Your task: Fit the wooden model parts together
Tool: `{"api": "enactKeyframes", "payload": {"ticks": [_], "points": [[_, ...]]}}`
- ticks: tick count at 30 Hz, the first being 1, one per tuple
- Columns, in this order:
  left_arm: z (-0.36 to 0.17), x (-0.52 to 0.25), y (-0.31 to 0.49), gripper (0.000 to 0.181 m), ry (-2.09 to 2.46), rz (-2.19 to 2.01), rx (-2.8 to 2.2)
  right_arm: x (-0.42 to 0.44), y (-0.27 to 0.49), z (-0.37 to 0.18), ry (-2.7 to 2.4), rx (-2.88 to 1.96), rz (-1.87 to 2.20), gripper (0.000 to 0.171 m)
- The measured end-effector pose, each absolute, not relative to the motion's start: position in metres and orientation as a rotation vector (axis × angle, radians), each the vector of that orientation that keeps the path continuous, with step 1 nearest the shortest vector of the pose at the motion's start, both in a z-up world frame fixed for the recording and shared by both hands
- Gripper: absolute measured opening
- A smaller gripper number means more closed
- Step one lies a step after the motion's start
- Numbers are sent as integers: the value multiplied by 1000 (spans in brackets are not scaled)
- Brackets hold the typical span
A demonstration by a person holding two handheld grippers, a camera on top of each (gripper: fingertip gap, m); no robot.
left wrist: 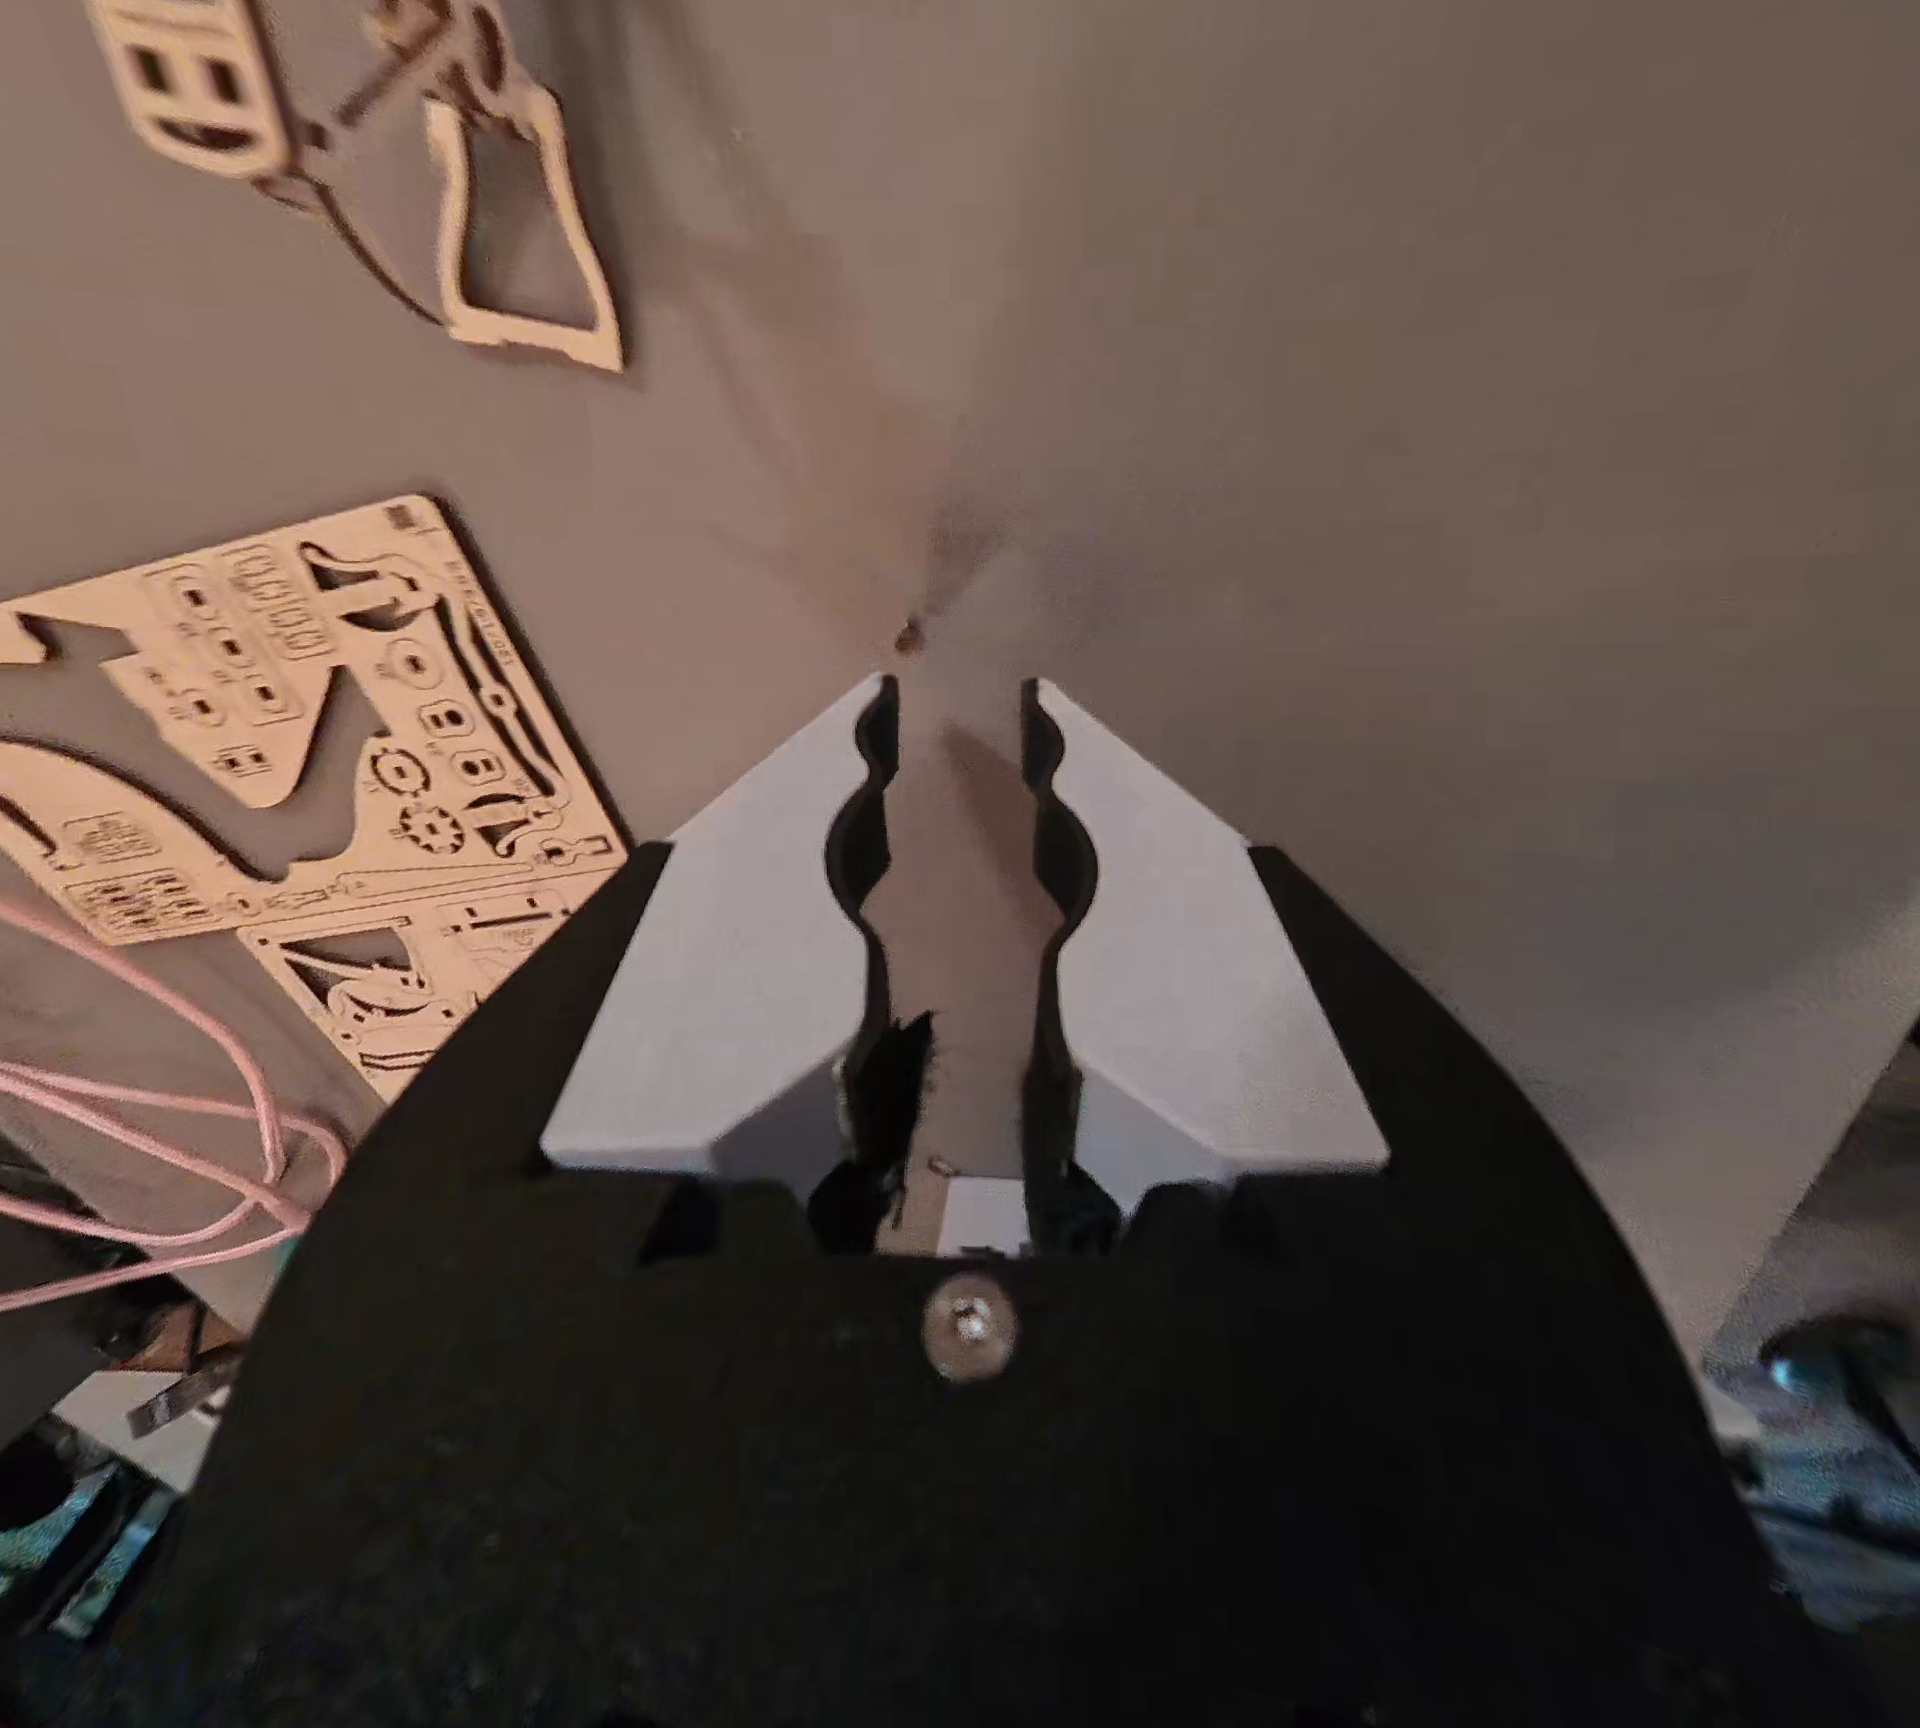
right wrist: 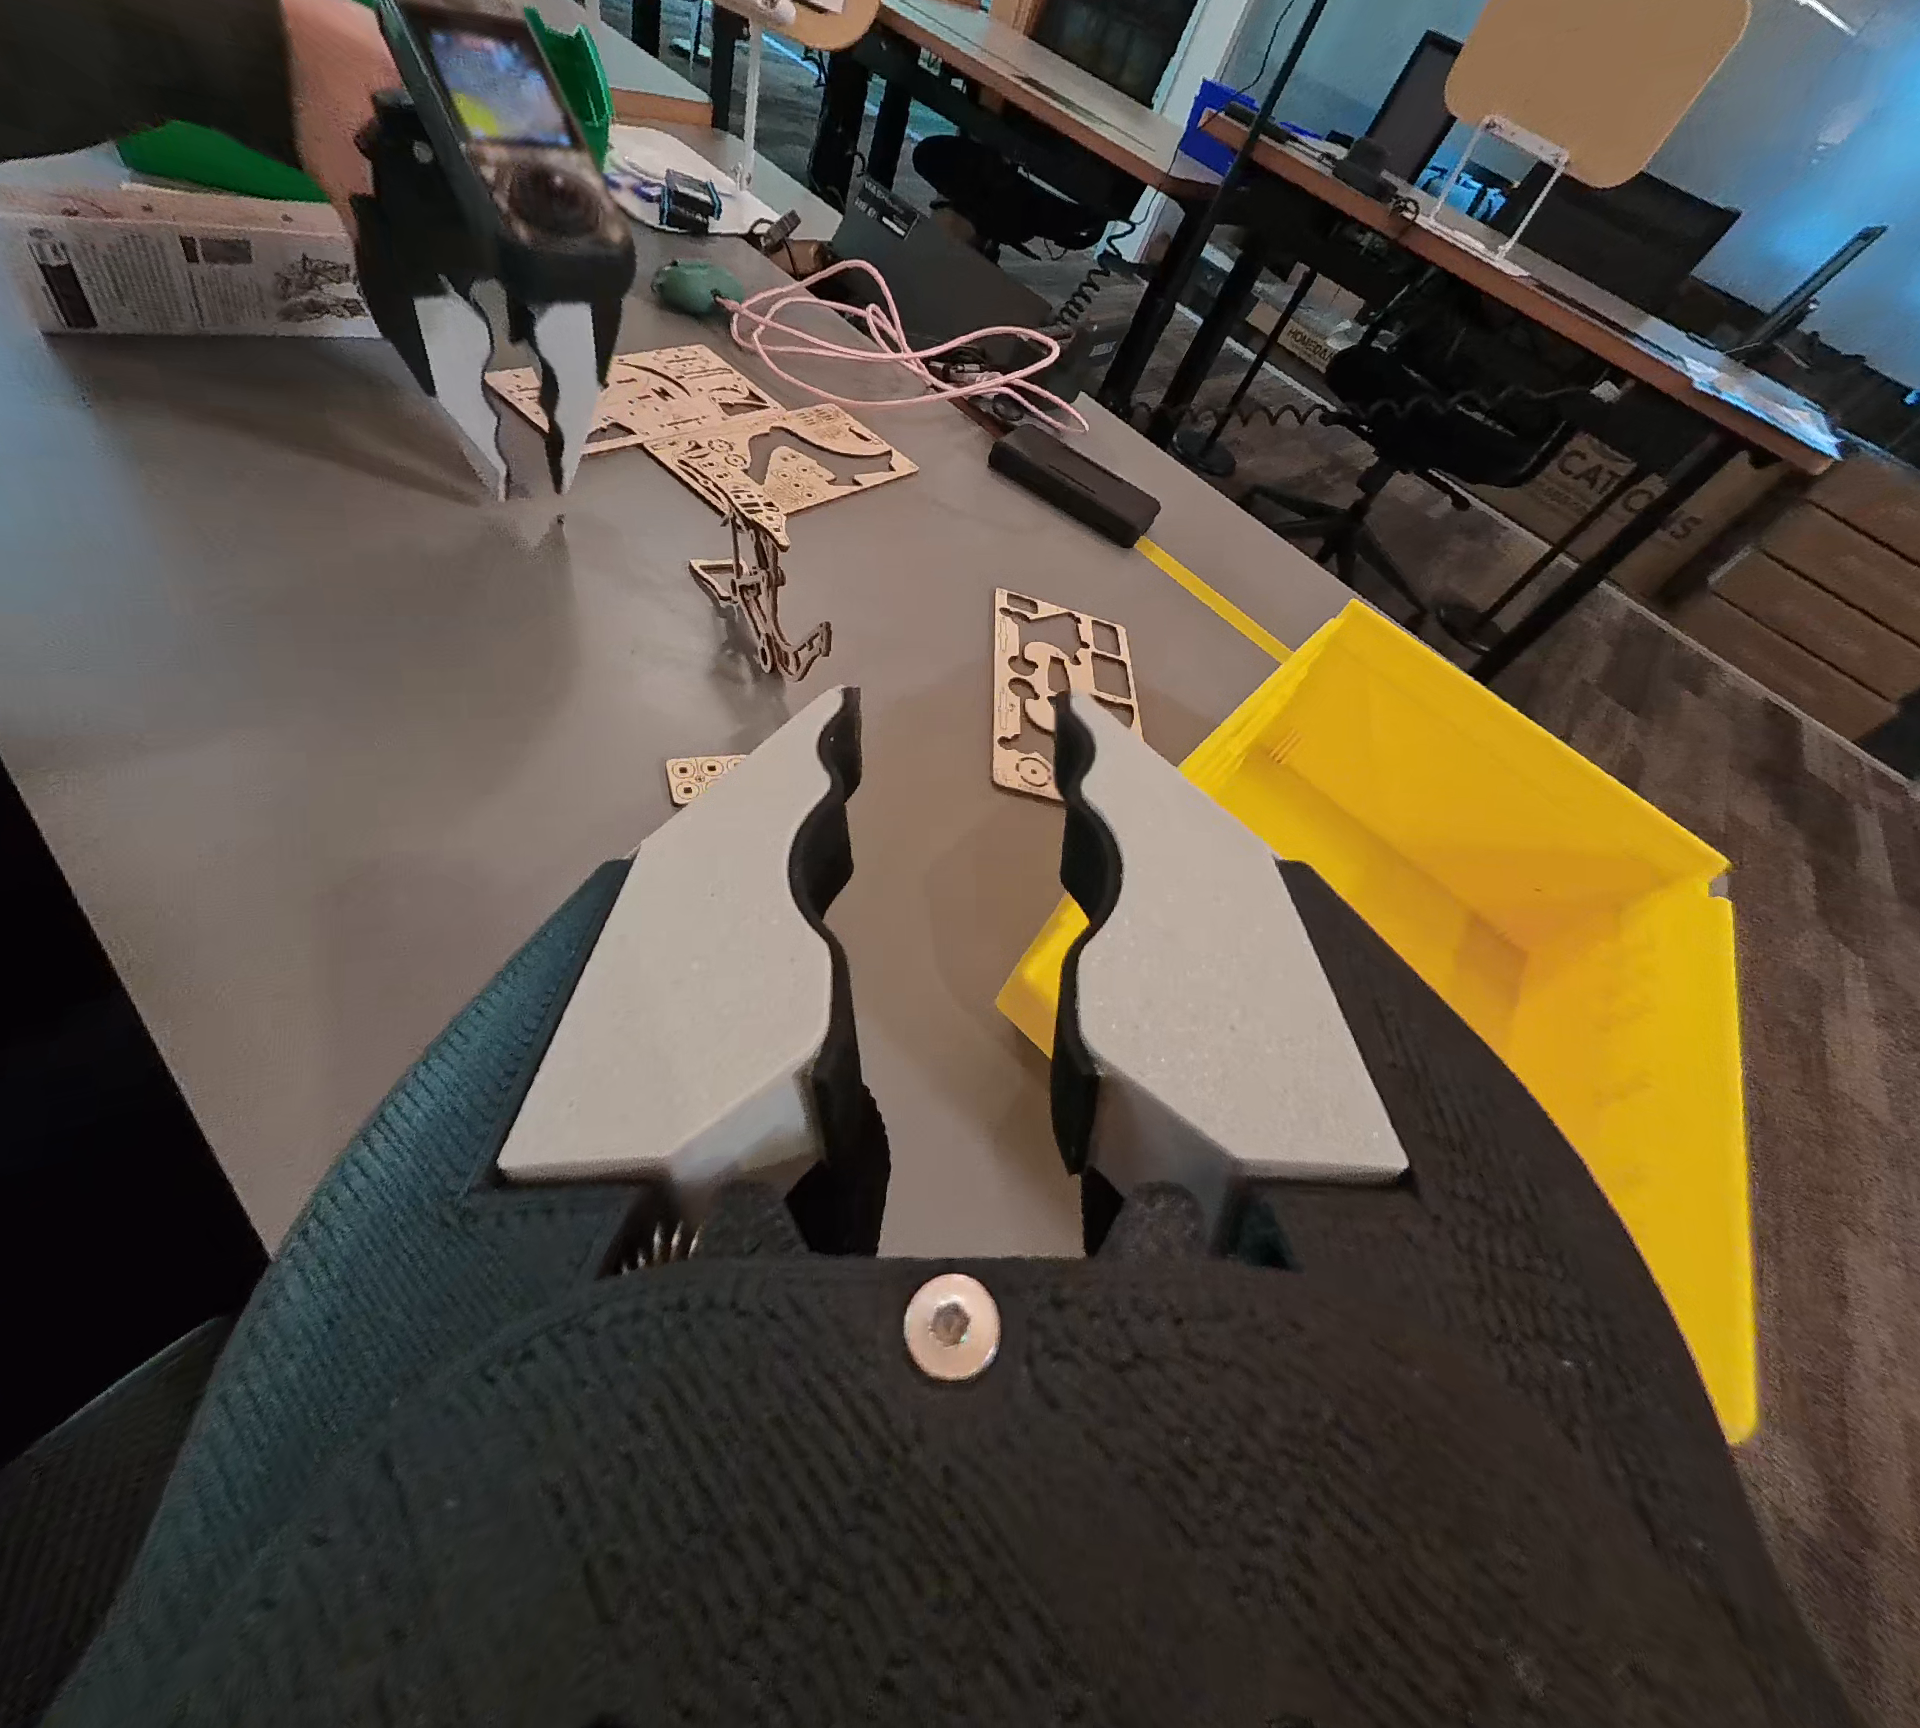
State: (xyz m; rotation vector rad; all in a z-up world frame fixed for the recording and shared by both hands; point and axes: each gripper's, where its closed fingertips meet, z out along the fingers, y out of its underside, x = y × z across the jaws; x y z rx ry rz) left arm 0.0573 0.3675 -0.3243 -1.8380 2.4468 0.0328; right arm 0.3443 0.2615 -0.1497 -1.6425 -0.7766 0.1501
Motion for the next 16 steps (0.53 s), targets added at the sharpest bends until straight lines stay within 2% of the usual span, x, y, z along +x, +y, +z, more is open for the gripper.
{"api": "enactKeyframes", "payload": {"ticks": [1,3,10,16], "points": [[-328,54,369,21,2478,61,-1822,345,261,-149,-772,-1641,150,36],[-333,49,374,15,2521,104,-1777,348,260,-148,-763,-1641,151,36],[-334,58,380,21,2515,23,-1711,352,262,-150,-751,-1657,152,35],[-336,66,377,17,2520,-46,-1681,353,265,-155,-753,-1675,155,36]]}}
